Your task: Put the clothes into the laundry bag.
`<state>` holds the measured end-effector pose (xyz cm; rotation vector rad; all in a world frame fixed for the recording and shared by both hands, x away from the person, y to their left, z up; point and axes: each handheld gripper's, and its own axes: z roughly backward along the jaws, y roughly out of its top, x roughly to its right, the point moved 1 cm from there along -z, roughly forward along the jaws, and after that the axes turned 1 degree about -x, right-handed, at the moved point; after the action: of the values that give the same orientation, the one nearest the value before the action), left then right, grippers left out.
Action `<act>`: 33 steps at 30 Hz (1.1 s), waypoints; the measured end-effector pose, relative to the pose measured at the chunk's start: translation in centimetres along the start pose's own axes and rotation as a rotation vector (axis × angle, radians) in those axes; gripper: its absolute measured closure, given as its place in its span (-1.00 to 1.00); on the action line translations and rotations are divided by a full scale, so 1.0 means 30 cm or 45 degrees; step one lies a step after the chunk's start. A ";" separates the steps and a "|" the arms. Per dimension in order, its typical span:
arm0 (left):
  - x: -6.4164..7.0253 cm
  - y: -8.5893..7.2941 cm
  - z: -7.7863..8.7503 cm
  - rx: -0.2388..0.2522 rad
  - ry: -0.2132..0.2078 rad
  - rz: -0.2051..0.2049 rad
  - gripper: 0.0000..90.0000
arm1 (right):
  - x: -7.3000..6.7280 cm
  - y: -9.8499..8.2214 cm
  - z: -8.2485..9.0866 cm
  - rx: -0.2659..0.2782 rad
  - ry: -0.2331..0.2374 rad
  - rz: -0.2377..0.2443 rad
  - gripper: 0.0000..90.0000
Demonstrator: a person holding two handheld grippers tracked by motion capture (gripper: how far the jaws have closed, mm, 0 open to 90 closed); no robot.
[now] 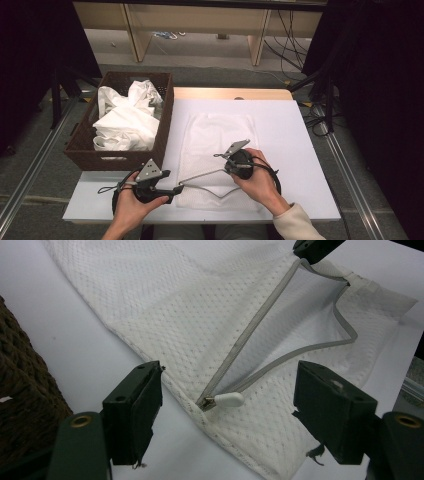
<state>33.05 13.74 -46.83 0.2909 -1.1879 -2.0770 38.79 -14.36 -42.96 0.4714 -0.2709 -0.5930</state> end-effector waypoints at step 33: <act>-0.151 0.263 0.202 0.224 0.301 -0.073 -0.66 | 0.020 0.075 0.125 0.258 -0.034 -0.098 1.00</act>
<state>36.92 18.28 -37.67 0.6417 -1.2296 -1.9256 38.94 -14.37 -38.55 0.6717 -0.3412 -0.6504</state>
